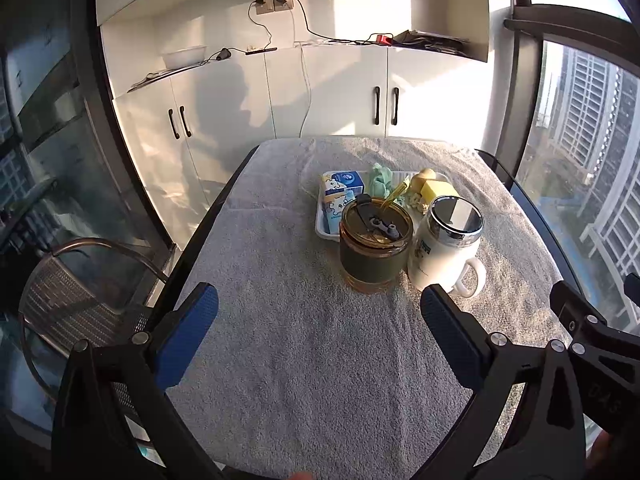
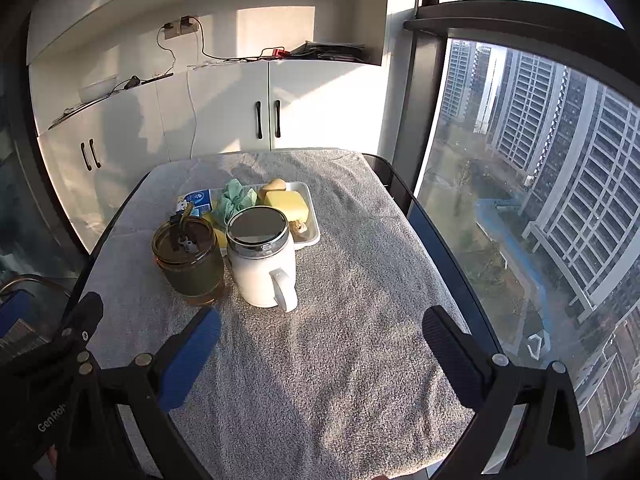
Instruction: Organize soft objects
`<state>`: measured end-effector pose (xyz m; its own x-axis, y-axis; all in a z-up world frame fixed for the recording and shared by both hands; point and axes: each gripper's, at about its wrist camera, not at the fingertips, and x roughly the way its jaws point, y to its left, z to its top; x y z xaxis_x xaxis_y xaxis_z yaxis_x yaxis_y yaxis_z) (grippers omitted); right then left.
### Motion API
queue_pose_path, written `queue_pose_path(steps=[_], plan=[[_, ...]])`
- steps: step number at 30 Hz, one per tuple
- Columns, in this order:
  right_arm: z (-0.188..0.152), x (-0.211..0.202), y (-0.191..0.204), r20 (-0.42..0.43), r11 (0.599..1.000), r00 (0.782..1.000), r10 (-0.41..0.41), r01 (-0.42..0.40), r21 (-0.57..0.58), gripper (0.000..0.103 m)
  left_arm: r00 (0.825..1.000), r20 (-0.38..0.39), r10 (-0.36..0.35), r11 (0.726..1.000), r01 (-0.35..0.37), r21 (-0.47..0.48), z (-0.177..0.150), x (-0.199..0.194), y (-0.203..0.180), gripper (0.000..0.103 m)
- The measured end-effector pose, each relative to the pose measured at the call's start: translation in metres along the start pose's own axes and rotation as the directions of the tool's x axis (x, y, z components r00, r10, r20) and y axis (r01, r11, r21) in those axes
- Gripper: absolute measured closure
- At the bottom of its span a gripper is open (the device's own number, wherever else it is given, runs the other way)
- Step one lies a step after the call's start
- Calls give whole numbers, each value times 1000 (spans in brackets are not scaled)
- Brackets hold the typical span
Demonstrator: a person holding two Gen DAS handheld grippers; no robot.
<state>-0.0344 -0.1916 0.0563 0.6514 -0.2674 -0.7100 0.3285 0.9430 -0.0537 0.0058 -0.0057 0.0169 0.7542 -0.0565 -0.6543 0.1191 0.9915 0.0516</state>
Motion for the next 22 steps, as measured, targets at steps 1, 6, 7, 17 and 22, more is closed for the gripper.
queue_pose_path(steps=[1, 6, 7, 17, 22], plan=[[0, 0, 0, 0, 1000, 1000, 3, -3, 2, 0, 1000, -1, -3, 1000, 3, -2, 0, 0, 1, 0], [0, 0, 0, -2, 1000, 1000, 7, -7, 6, 0, 1000, 3, -10, 1000, 10, -8, -1, 1, 3, 0], [0, 0, 0, -2, 1000, 1000, 7, -7, 5, 0, 1000, 2, -9, 1000, 9, -8, -1, 1, 3, 0], [-2, 1, 0, -5, 1000, 1000, 3, -3, -1, 0, 1000, 9, 18, 1000, -18, 14, -2, 3, 0, 0], [-3, 2, -1, -10, 1000, 1000, 4, -4, -3, 0, 998, 26, 54, 998, -54, 26, -3, 1, -2, 0]])
